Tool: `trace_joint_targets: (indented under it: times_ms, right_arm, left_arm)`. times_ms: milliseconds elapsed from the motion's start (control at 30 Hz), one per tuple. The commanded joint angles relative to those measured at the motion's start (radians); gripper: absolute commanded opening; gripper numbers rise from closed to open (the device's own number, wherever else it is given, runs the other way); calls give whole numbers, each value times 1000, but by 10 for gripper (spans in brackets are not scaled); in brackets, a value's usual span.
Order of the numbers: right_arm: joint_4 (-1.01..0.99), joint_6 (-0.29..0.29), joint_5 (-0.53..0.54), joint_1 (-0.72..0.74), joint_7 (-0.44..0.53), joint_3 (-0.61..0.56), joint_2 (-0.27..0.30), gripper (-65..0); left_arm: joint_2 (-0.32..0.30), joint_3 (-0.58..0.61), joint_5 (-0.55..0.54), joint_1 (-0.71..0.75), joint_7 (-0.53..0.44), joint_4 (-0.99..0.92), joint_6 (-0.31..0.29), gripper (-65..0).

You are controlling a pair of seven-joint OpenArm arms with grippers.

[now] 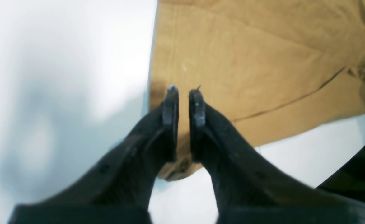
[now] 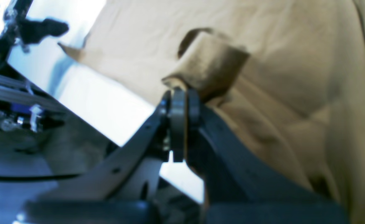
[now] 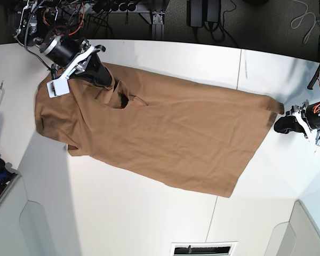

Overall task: Layout the t-shirt on the table in an organized manner, then fold the t-shirt properly
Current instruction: 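Release the collar with the right gripper and regrasp the shoulder fabric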

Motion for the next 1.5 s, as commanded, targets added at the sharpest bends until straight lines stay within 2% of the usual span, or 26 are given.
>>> trace_joint_targets:
  times_ms: [0, 67, 167, 200, 233, 433, 533, 567, 600, 667, 733, 800, 900, 1200, 1333, 1467]
  right_arm:
    - [29, 4, 5, 5, 24, 4, 5, -650]
    - [34, 3, -37, 14, 56, 10, 5, -632]
    - [34, -11, -108, 45, 122, 24, 5, -344]
    - [34, -15, -129, 60, 140, 33, 5, -286]
    - [34, -16, -153, 77, 156, 48, 5, -268]
    - [27, -49, -241, 180, 185, 217, 5, -270]
    - [-13, -106, -290, 204, 218, 275, 11, -287]
    - [-39, -116, -302, 206, 230, 278, 20, -338]
    - [-72, -117, -313, 208, 241, 277, 29, -428]
    - [-151, -117, -324, 213, 251, 276, 42, -650]
    - [-232, -109, -323, 213, 278, 271, 61, -650]
    - [-304, -88, -330, 213, 337, 270, 82, -650]
    - [-400, -89, -351, 224, 426, 270, 108, -650]
    - [-729, -74, -389, 449, 445, 270, 126, -650]
    - [-837, -75, -456, 586, 482, 270, 151, -650]
    - [-884, -75, -472, 680, 481, 270, 187, -650]
  left_arm:
    - [-26, -10, -21, -19, -19, 12, -9, -554]
    - [-26, -10, -21, -19, -19, 12, -9, -554]
    - [-26, -10, -21, -19, -19, 12, -9, -554]
    - [-26, -10, -22, -19, -19, 13, -9, -554]
    - [-26, -10, -21, -19, -19, 13, -9, -554]
    - [-26, -10, -21, -19, -18, 13, -9, -554]
    - [-26, -10, -21, -19, -19, 13, -9, -554]
    - [-26, -10, -21, -19, -19, 13, -9, -554]
    - [-25, -10, -23, -19, -21, 13, -9, -554]
    - [-25, -10, -24, -19, -30, 13, -9, -554]
    - [-25, -10, -24, -19, -40, 13, -9, -554]
    - [-22, -10, -20, -19, -40, 13, -9, -554]
    - [-12, -10, -4, -19, -40, 12, -9, -554]
    - [10, -10, -5, -19, -41, 12, -9, -554]
    - [19, -10, -5, -19, -41, 12, -9, -554]
    - [19, -10, -6, -22, -42, 12, -9, -554]
